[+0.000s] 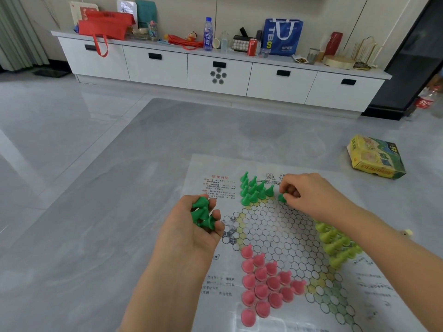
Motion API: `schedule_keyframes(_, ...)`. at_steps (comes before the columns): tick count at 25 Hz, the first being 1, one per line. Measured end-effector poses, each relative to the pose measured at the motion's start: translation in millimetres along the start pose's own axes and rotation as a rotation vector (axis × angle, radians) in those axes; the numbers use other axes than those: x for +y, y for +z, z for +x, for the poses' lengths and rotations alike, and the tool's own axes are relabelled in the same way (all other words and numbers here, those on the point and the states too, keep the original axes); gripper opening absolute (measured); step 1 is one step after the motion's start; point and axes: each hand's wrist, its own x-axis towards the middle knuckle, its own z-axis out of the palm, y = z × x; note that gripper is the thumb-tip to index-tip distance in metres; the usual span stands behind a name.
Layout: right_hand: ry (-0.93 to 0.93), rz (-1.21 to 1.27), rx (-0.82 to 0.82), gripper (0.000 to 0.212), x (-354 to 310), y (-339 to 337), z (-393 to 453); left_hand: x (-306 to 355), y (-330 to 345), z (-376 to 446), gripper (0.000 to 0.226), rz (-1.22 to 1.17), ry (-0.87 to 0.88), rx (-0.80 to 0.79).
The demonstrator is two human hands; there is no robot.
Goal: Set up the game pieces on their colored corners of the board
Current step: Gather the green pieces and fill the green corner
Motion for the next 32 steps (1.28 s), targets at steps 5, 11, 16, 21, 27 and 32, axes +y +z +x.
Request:
schedule_keyframes(5, 0.01, 0.067, 0.003, 0.014, -2, 4, 1, -1, 2, -1, 0.015, 0.012, 0.002, 0.006)
schedule_keyframes(11, 0.026, 0.117, 0.004, 0.014, -2, 6, 1, -1, 1, -1, 0.015, 0.01, 0.003, 0.008)
schedule_keyframes(16, 0.034, 0.146, -0.003, 0.014, 0, 8, 1, -1, 1, 0, 0.014, 0.006, 0.0, 0.013)
schedule_keyframes(21, 0.041, 0.171, -0.041, 0.015, 0, 5, -1, -1, 1, 0, 0.015, 0.013, 0.001, 0.004)
schedule_keyframes(27, -0.104, 0.286, 0.125, 0.006, -40, -24, -17, -6, 6, -1, 0.01, 0.046, 0.039, -0.075)
schedule_keyframes(32, -0.395, 0.328, 0.119, 0.004, -88, -30, -35, -13, 6, 0, 0.012, 0.08, 0.128, -0.169)
